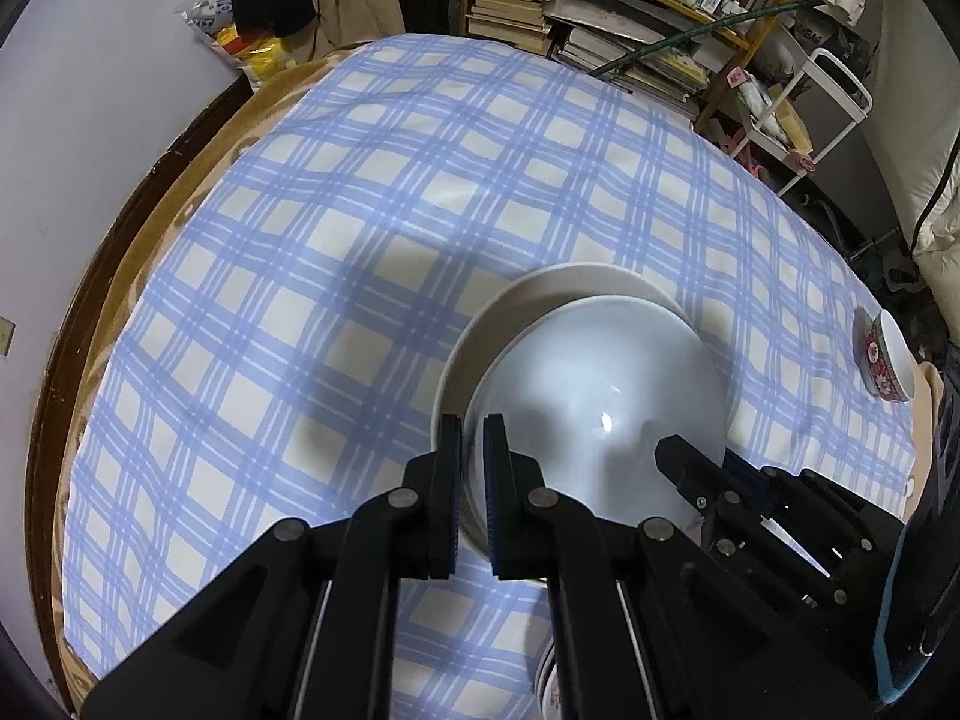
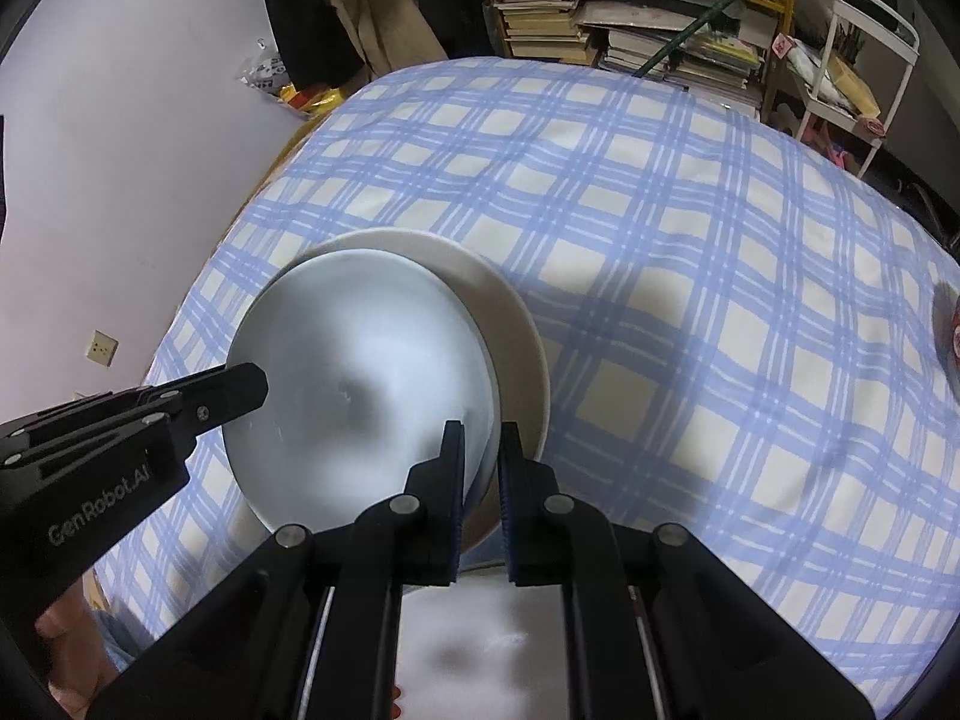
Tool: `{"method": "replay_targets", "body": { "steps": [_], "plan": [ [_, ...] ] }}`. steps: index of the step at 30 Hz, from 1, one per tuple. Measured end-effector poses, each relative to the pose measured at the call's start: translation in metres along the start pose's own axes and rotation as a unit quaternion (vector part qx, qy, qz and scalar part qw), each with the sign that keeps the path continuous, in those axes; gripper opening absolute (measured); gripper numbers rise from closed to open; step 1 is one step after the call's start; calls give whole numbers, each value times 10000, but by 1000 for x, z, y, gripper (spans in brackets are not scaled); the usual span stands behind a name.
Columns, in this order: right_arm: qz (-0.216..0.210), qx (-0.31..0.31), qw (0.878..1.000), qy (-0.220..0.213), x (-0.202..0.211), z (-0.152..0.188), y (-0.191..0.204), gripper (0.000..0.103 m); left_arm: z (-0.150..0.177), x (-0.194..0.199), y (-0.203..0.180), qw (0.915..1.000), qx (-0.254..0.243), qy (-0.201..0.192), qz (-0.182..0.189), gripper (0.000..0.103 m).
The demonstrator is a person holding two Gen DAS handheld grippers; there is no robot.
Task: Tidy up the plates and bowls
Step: 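Lower the white bowl onto the stacked plates and open both tools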
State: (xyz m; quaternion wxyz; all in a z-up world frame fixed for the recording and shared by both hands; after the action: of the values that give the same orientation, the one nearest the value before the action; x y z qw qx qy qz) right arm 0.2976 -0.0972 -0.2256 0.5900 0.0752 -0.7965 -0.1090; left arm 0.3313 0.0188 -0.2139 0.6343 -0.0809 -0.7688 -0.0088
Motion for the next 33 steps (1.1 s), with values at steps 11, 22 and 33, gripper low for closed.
{"method": "replay_targets", "body": {
  "steps": [11,22,33],
  "plan": [
    [26,115,9999,49,0,2,3,18,3,3,-3,9991,17,-163,-379,6],
    [-158,-44,9999,-6,1,3,-2,17,7,11,-5,9989,-38,-283,-377,6],
    [-299,-226,9991,-196,18,-4,-5,18,9,28,-2,9970,16,-508,-592,9]
  ]
}}
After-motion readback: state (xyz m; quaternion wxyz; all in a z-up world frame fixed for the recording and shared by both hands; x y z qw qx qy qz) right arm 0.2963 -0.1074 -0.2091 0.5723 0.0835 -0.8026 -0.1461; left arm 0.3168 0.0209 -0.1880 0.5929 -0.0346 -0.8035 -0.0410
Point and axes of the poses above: each gripper's, at about its wrist camera, not at the fingertips, and x roughly against the way its jaws point, y to its left, z to its underside, the point moved 9 cm from there along -x, roughly the way its jaws point, and after that the axes turned 5 degrees about y, right-handed, at the moved point
